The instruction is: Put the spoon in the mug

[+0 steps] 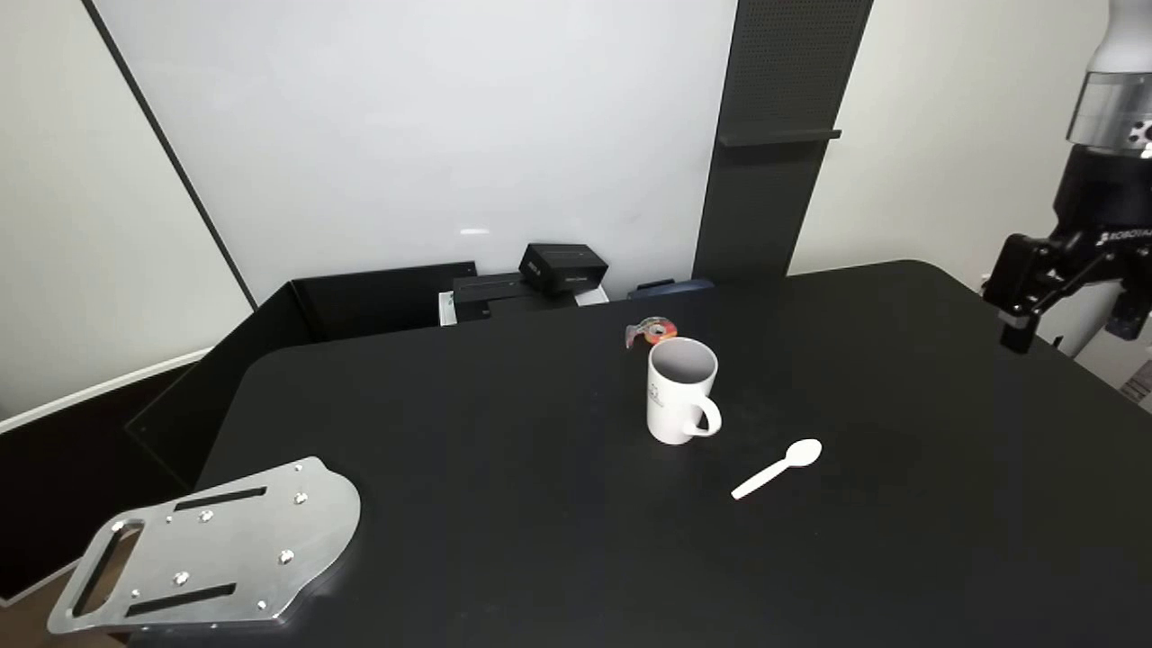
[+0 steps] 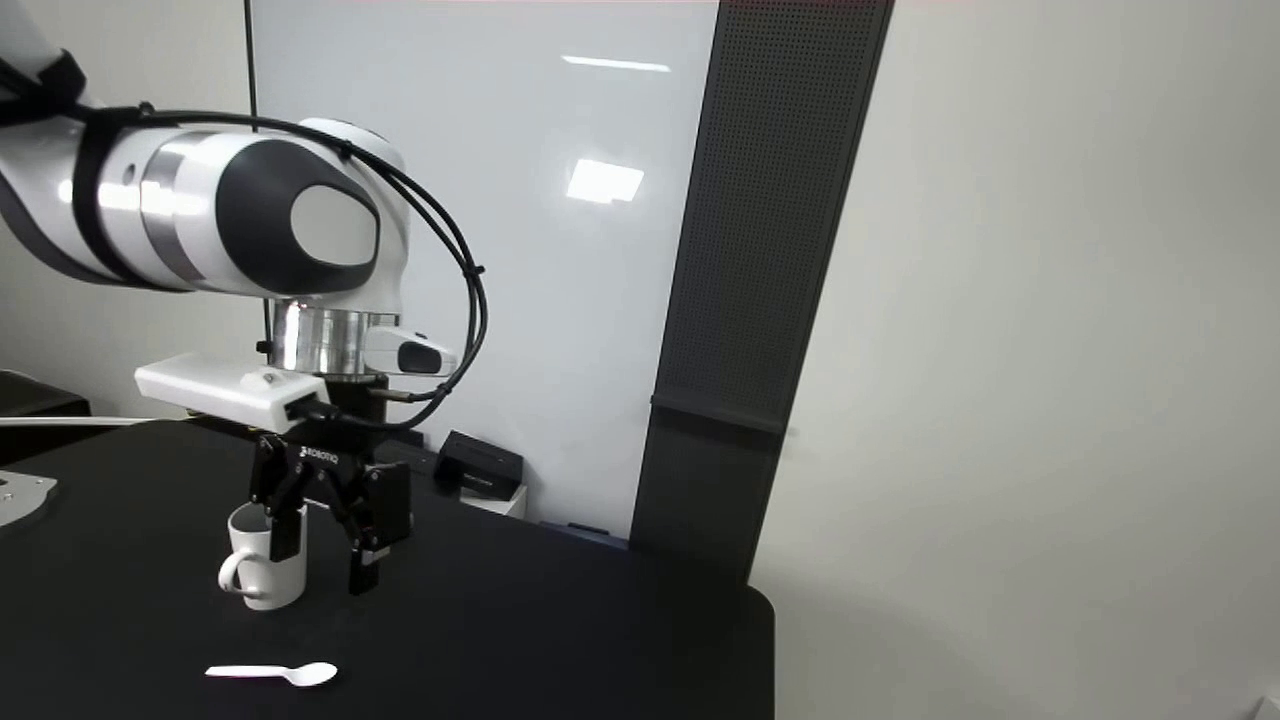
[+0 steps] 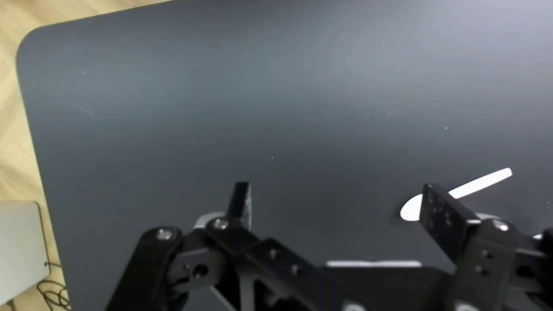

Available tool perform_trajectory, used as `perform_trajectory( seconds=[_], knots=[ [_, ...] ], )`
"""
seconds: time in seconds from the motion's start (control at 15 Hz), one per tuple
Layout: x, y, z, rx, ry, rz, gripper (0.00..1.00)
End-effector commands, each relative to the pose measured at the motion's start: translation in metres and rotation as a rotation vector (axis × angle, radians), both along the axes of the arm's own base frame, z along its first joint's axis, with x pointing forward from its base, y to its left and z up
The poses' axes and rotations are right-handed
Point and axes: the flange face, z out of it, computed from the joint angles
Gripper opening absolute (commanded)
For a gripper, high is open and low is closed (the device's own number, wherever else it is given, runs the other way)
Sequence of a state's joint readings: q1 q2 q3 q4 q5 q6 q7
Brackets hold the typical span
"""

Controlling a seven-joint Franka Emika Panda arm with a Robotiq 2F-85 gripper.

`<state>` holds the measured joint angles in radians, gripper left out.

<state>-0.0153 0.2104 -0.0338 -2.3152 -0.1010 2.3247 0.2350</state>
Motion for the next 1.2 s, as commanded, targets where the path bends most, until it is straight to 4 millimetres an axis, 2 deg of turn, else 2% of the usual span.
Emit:
perform_trajectory(
  seconds=[0.0,0.33,0.73,1.13],
  knots=[
    [0.015,0.017,-0.009,0.031,0.012,-0.193,1.0],
    [0.03,0.045,-0.024,0.078,-0.046,-0.428,1.0],
    [0.055,0.076,-0.047,0.07,-0.195,-0.673,1.0],
    [0.081,0.093,-0.078,-0.026,-0.277,-0.883,1.0]
  ],
)
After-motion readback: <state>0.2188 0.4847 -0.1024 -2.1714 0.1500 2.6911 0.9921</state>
